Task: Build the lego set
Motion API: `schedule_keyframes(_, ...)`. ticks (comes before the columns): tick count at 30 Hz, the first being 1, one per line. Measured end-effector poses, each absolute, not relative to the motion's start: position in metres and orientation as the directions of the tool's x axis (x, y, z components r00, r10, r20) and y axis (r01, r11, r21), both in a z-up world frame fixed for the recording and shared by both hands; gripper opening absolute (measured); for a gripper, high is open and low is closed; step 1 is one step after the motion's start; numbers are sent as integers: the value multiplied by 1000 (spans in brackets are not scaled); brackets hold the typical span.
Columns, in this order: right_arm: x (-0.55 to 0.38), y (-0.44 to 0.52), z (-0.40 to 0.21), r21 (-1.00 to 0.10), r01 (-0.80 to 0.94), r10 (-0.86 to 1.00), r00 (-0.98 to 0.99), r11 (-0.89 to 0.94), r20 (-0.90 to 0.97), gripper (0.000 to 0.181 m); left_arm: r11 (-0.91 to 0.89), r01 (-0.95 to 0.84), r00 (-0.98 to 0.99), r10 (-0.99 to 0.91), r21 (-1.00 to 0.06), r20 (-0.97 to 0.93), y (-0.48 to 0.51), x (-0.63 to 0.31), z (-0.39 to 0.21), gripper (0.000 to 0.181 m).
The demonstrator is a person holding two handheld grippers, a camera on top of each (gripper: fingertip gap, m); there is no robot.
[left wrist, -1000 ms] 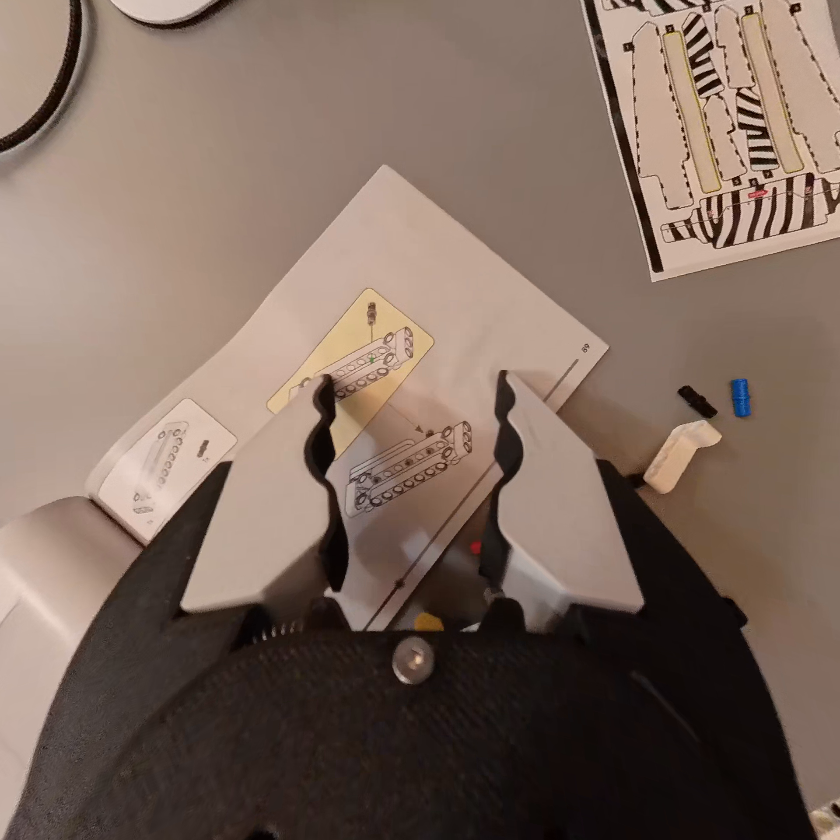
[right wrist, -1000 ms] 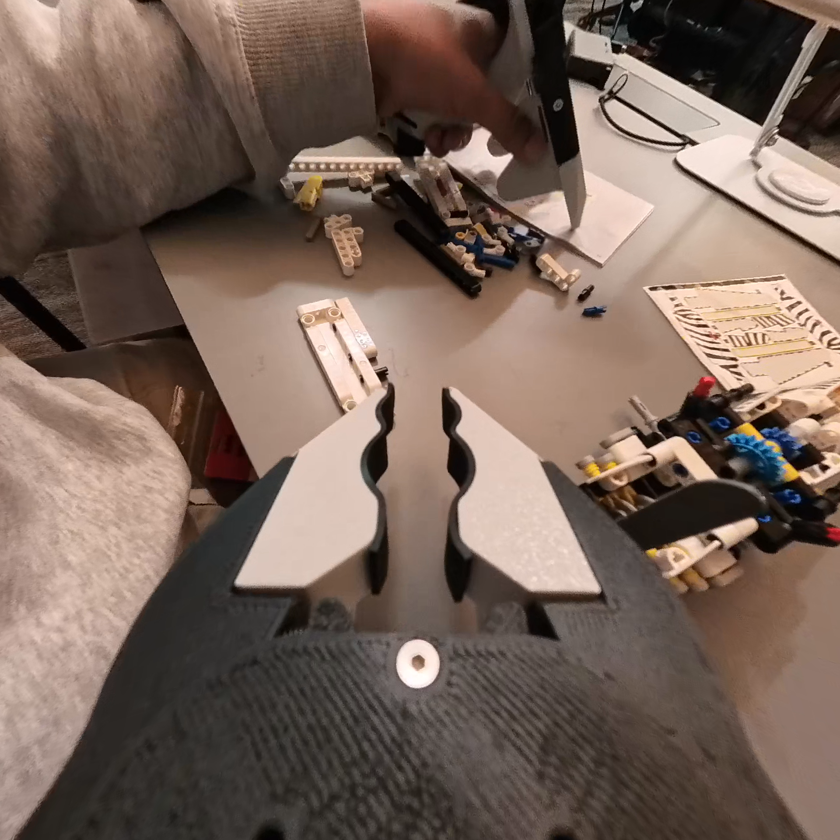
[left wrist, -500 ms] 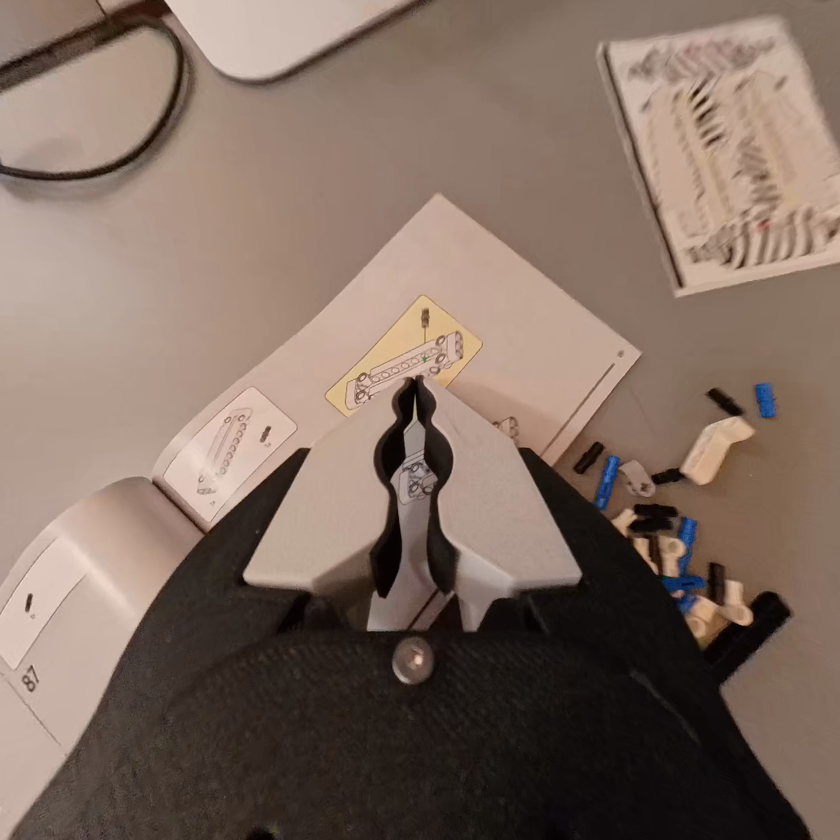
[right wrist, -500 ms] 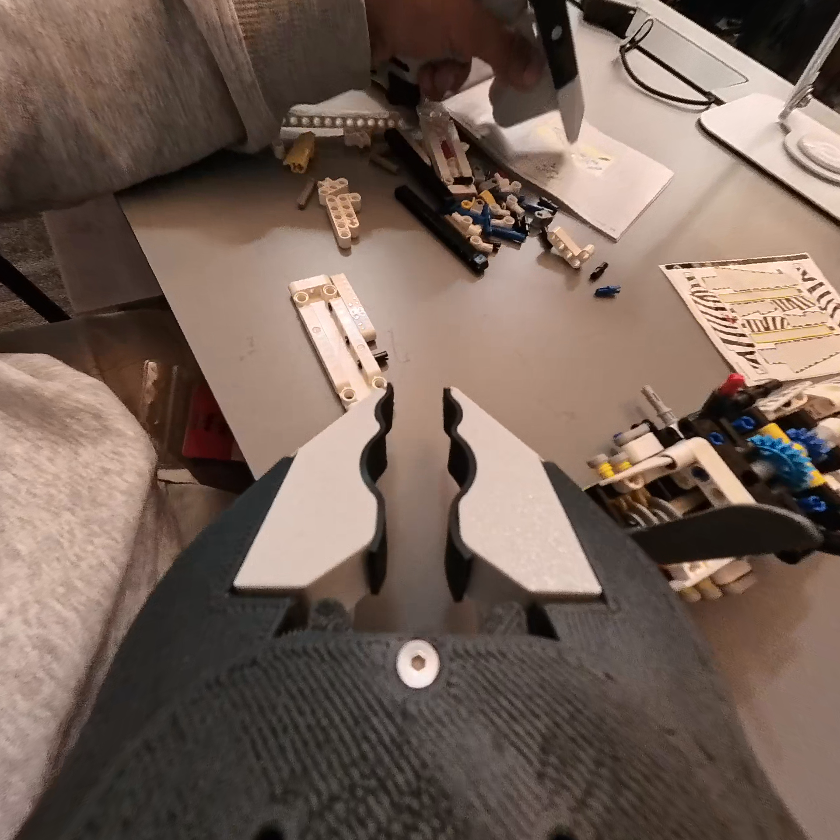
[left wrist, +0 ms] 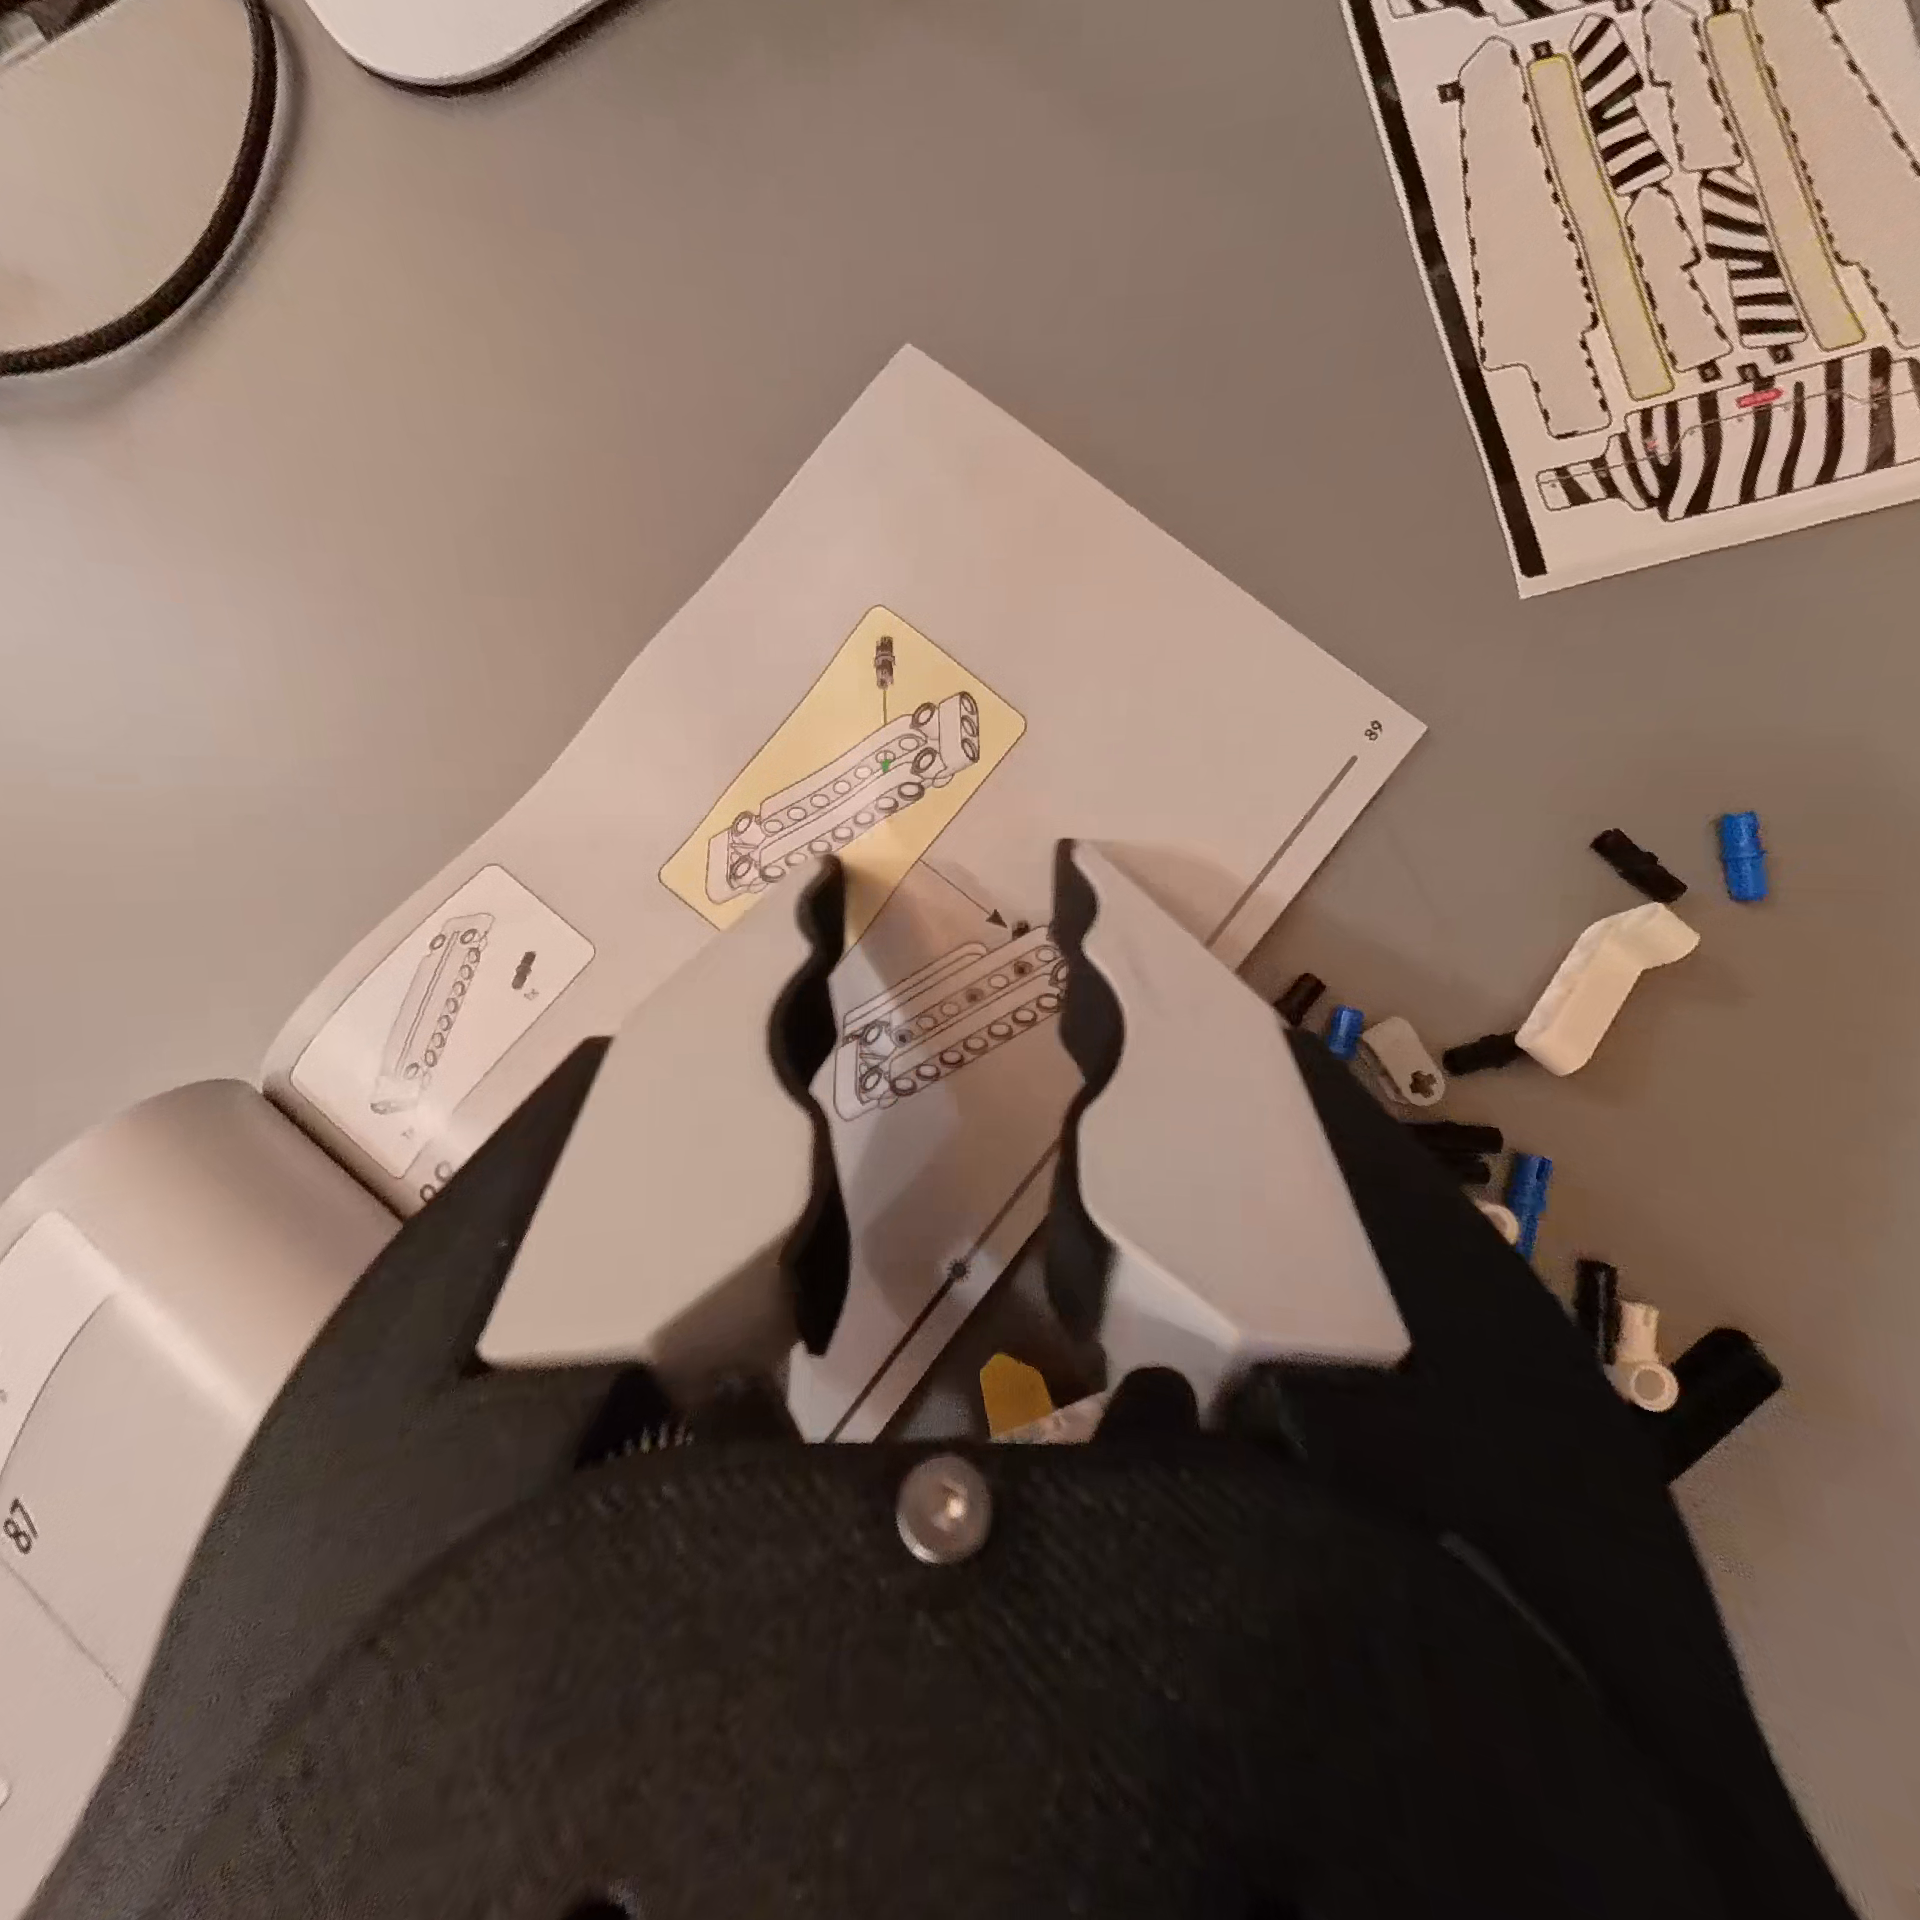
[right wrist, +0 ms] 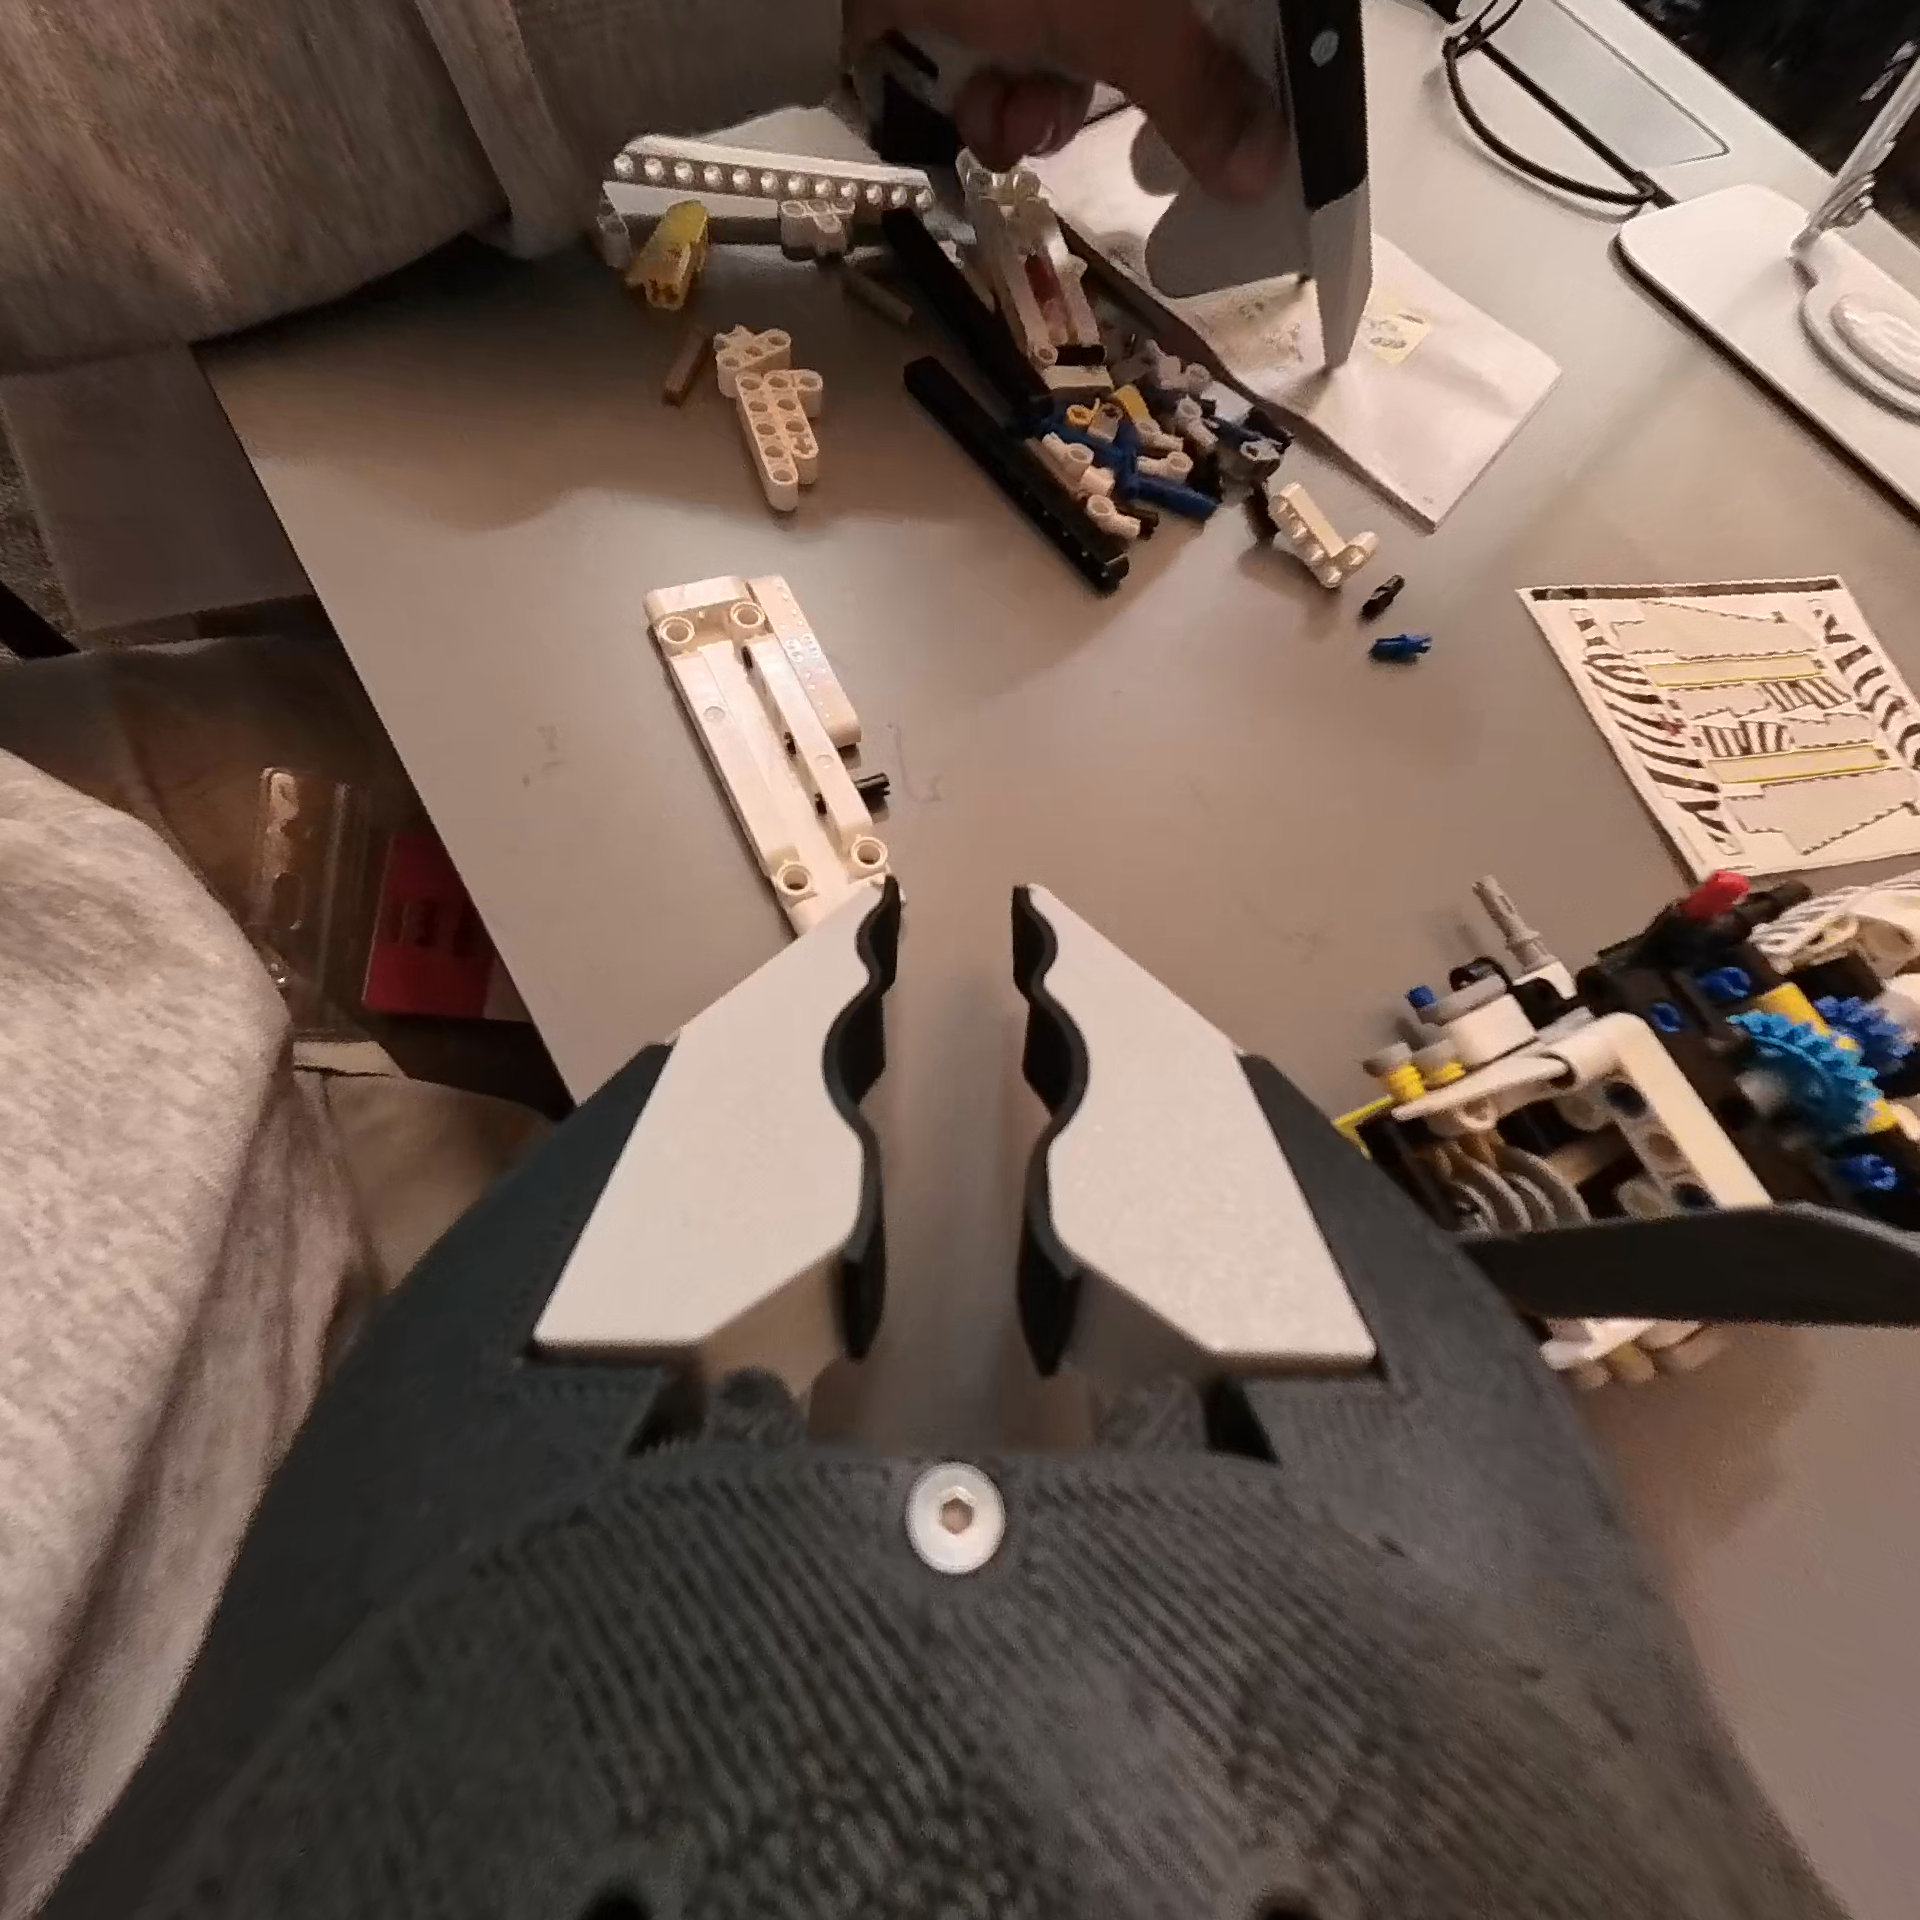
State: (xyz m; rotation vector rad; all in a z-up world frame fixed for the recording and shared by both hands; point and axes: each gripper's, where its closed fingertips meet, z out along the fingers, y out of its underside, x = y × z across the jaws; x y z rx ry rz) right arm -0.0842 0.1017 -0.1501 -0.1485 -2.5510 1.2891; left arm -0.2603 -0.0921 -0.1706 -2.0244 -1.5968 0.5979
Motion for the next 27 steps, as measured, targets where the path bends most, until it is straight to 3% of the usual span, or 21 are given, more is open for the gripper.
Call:
schedule_keyframes(4, -84, 101, -152, -791, -47, 211, -953, 611, 219, 20, -233, 749, 210, 971, -620, -111, -102, -263, -171, 5)
schedule_keyframes(5, -84, 101, -153, -788, -49, 210, -952, 613, 223, 19, -234, 748, 211, 971, -621, -112, -103, -263, -171, 3)
schedule_keyframes(12, -84, 101, -154, -780, -63, 209, -947, 623, 242, 19, -176, 747, 207, 978, -641, -27, -103, -259, -168, 2)
schedule_keyframes(18, -84, 102, -155, -773, -71, 209, -943, 630, 257, 19, -121, 673, 183, 983, -729, 7, -114, -260, -139, 2)
schedule_keyframes(27, -84, 102, -155, -772, -76, 216, -939, 632, 269, 18, 161, 537, 97, 963, -828, 250, -177, -237, -91, 1)
